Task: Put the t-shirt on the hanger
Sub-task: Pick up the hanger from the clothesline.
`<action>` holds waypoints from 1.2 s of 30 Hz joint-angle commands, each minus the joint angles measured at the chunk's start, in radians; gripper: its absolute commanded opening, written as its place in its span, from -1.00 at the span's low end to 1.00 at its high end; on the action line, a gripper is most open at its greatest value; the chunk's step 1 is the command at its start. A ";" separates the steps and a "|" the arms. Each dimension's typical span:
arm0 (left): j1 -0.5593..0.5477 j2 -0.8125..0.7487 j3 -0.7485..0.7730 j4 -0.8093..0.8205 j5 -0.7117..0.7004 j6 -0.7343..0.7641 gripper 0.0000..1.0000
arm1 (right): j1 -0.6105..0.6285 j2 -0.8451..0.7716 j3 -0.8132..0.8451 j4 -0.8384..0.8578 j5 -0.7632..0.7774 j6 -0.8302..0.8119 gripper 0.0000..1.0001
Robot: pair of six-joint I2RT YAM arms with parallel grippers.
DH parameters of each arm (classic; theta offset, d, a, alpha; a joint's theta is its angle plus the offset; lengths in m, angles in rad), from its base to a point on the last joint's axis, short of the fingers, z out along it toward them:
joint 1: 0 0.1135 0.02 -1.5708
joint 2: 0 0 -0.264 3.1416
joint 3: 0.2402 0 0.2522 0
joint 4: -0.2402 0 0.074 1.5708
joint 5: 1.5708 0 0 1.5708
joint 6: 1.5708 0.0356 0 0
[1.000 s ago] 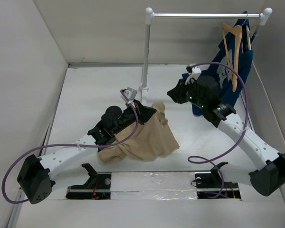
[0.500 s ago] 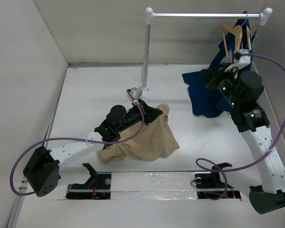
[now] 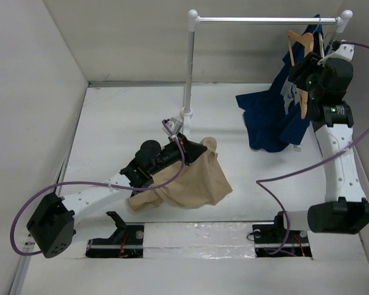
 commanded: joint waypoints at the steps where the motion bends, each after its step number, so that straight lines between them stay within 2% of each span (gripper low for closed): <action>1: 0.000 -0.028 -0.014 0.058 -0.007 0.045 -1.00 | -0.078 0.037 0.076 0.007 -0.030 -0.027 0.16; 6: -0.009 -0.009 -0.030 0.070 0.036 0.037 -1.00 | -0.126 0.143 0.162 -0.074 -0.113 -0.058 0.08; 9: -0.009 -0.015 -0.033 0.076 0.044 0.036 -1.00 | -0.117 0.142 0.148 -0.062 -0.031 -0.075 0.08; 16: -0.009 -0.029 -0.041 0.078 0.044 0.036 -1.00 | -0.117 0.157 0.081 -0.022 -0.017 -0.079 0.06; 17: -0.009 -0.028 -0.039 0.078 0.044 0.034 -1.00 | -0.117 0.166 0.081 -0.019 -0.015 -0.081 -0.06; 19: -0.009 -0.022 -0.038 0.078 0.048 0.036 -1.00 | -0.117 0.178 0.082 0.004 -0.026 -0.093 -0.16; 25: -0.009 -0.028 -0.034 0.073 0.060 0.036 -1.00 | -0.080 0.206 0.107 0.024 0.032 -0.130 -0.20; 26: -0.009 -0.028 -0.037 0.072 0.059 0.036 -1.00 | -0.080 0.218 0.107 0.023 0.032 -0.129 -0.33; 29: -0.009 -0.031 -0.038 0.069 0.053 0.037 -1.00 | -0.071 0.223 0.072 0.079 0.008 -0.151 -0.37; 31: -0.009 -0.028 -0.036 0.067 0.053 0.040 -1.00 | -0.061 0.228 0.062 0.099 0.026 -0.158 -0.51; 32: -0.009 -0.026 -0.034 0.066 0.054 0.042 -1.00 | -0.061 0.231 0.052 0.105 0.028 -0.159 -0.79; 33: -0.009 -0.028 -0.034 0.066 0.051 0.042 -1.00 | -0.061 0.221 0.041 0.133 0.031 -0.159 -0.91; 34: -0.009 -0.029 -0.036 0.066 0.051 0.042 -1.00 | -0.061 0.214 0.029 0.153 0.029 -0.161 -0.94; 36: -0.009 -0.028 -0.038 0.064 0.048 0.044 -1.00 | -0.052 0.202 0.001 0.188 0.034 -0.162 -0.82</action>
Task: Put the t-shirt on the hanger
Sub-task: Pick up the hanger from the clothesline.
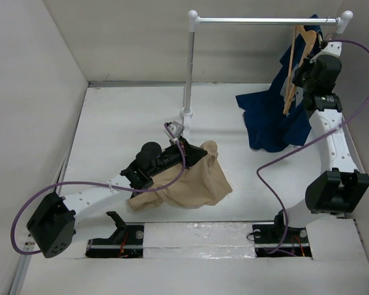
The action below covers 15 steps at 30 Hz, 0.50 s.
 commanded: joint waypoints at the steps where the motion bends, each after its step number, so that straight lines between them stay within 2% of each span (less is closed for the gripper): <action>1: -0.003 -0.027 -0.008 0.058 0.012 0.018 -1.00 | 0.010 -0.021 -0.015 0.093 0.018 -0.018 -0.58; 3: -0.003 -0.032 -0.008 0.058 0.011 0.018 -1.00 | 0.010 -0.002 0.004 0.069 0.020 -0.021 -0.45; 4: -0.003 -0.030 -0.008 0.058 0.012 0.018 -1.00 | 0.010 0.018 0.014 0.055 0.024 -0.027 -0.45; 5: -0.003 -0.032 -0.009 0.058 0.008 0.018 -1.00 | 0.010 0.025 0.018 0.050 0.028 -0.028 -0.55; 6: -0.003 -0.030 -0.008 0.058 0.008 0.018 -1.00 | 0.010 0.029 0.015 0.050 0.032 -0.031 -0.57; 10: -0.003 -0.035 -0.011 0.056 0.005 0.018 -1.00 | 0.010 0.036 0.004 0.062 0.040 -0.039 -0.49; 11: -0.003 -0.035 -0.009 0.056 0.005 0.018 -1.00 | 0.010 0.038 0.002 0.062 0.037 -0.039 -0.59; 13: -0.003 -0.033 -0.011 0.058 0.005 0.018 -1.00 | 0.010 0.038 0.007 0.062 0.032 -0.039 -0.60; 15: -0.003 -0.032 -0.011 0.061 0.005 0.016 -1.00 | 0.010 0.041 0.016 0.061 0.040 -0.041 -0.42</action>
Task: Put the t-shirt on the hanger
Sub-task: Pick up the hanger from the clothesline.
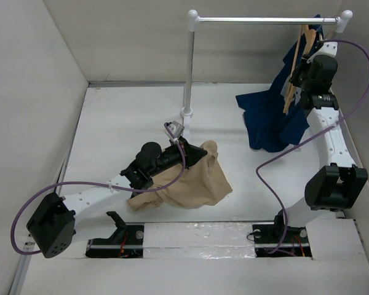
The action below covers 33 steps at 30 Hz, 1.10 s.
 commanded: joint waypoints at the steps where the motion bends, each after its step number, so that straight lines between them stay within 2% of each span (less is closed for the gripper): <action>1: -0.003 -0.030 -0.011 0.059 0.007 0.014 -1.00 | 0.008 0.006 0.028 0.008 0.022 -0.017 -0.32; 2: -0.003 -0.028 -0.011 0.061 0.004 0.014 -1.00 | 0.008 0.013 0.041 0.002 0.024 -0.016 -0.20; 3: -0.003 -0.026 -0.011 0.061 0.005 0.015 -1.00 | 0.008 0.019 0.041 -0.004 0.024 -0.016 -0.20; 7: -0.003 -0.031 -0.011 0.061 0.002 0.014 -1.00 | 0.017 0.022 0.024 0.007 0.025 -0.017 -0.36; 9: -0.003 -0.033 -0.012 0.061 0.001 0.014 -1.00 | 0.017 0.017 0.009 0.014 0.033 -0.014 -0.80; 10: -0.003 -0.033 -0.012 0.059 -0.002 0.012 -1.00 | 0.017 0.005 0.002 0.020 0.036 -0.014 -0.90; 14: -0.003 -0.034 -0.014 0.062 -0.002 0.012 -1.00 | 0.026 -0.032 -0.015 0.043 0.048 -0.014 -1.00; 24: -0.003 -0.033 -0.014 0.062 -0.002 0.012 -1.00 | 0.055 -0.138 0.028 0.065 0.084 -0.050 -1.00; 27: -0.003 -0.039 -0.017 0.062 -0.010 0.012 -1.00 | 0.066 -0.132 0.035 0.027 0.076 -0.051 -1.00; 29: -0.003 -0.051 -0.020 0.061 -0.018 0.012 -1.00 | 0.077 -0.151 -0.013 0.052 0.081 -0.051 -1.00; 33: -0.003 -0.057 -0.023 0.053 -0.034 0.020 -1.00 | 0.087 -0.245 -0.194 0.225 0.044 -0.041 -1.00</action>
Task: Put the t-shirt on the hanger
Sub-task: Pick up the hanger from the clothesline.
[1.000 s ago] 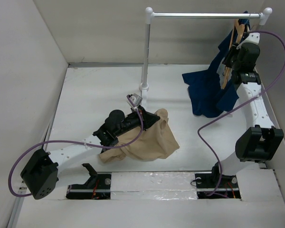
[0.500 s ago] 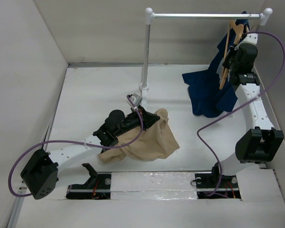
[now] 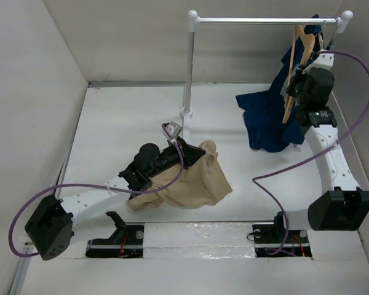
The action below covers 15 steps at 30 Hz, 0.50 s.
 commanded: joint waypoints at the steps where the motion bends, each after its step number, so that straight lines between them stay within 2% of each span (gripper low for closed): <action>1: -0.003 -0.035 -0.007 0.053 -0.018 0.021 -1.00 | 0.016 -0.084 -0.096 0.201 -0.022 0.007 -1.00; 8: -0.003 -0.049 -0.007 0.031 -0.055 0.034 -1.00 | 0.065 -0.178 -0.231 0.225 -0.071 0.062 -1.00; 15: -0.003 -0.083 -0.001 -0.019 -0.146 0.068 -1.00 | 0.246 -0.377 -0.412 0.151 -0.117 0.142 -1.00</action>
